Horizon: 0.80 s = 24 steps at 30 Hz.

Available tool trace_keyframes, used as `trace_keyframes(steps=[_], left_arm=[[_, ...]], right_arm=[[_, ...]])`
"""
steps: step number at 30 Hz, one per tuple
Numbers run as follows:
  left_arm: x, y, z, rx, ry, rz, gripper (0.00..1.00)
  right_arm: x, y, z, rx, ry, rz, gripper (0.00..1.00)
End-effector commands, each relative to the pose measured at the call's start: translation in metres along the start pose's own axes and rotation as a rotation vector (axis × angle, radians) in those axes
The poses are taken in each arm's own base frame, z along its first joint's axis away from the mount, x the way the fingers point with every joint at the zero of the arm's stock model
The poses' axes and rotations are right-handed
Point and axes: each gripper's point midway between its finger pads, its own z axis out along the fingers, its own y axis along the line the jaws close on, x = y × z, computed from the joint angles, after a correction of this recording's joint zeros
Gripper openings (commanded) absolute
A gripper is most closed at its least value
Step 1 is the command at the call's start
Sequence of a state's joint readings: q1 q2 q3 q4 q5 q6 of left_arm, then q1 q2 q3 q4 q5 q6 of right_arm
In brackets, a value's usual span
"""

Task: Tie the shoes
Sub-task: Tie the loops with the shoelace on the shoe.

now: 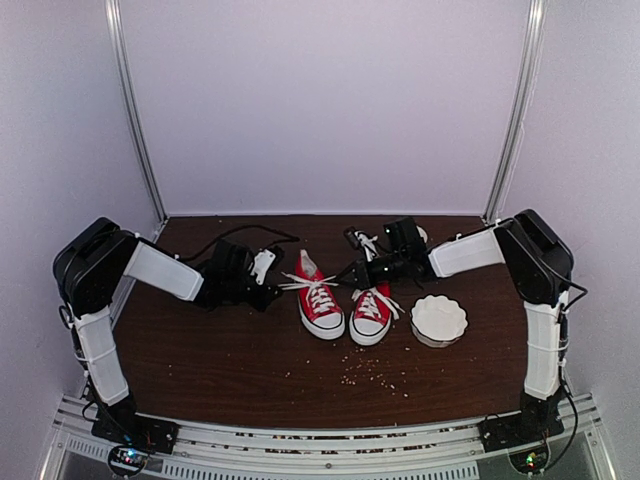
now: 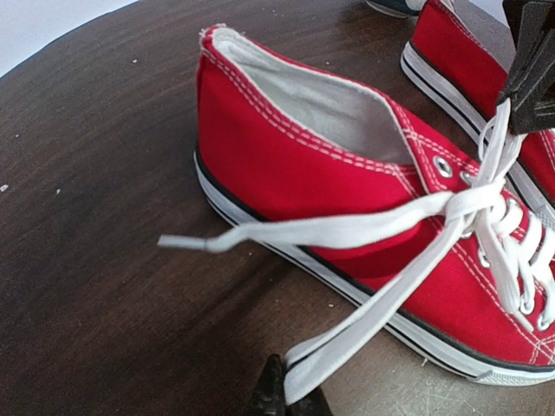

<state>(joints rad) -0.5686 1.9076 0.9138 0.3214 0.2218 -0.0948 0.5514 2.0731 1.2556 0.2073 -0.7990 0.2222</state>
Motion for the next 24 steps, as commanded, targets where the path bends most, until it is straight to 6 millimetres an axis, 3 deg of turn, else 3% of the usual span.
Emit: trace_keyframes(steps=[1, 24], left_arm=[[0.004, 0.009, 0.004, -0.015, 0.004, 0.001, 0.00], [0.029, 0.010, -0.003, 0.015, 0.050, -0.064, 0.00]], right_arm=[[-0.005, -0.010, -0.012, 0.059, -0.011, -0.001, 0.00], [0.001, -0.030, -0.020, 0.234, 0.068, 0.017, 0.00]])
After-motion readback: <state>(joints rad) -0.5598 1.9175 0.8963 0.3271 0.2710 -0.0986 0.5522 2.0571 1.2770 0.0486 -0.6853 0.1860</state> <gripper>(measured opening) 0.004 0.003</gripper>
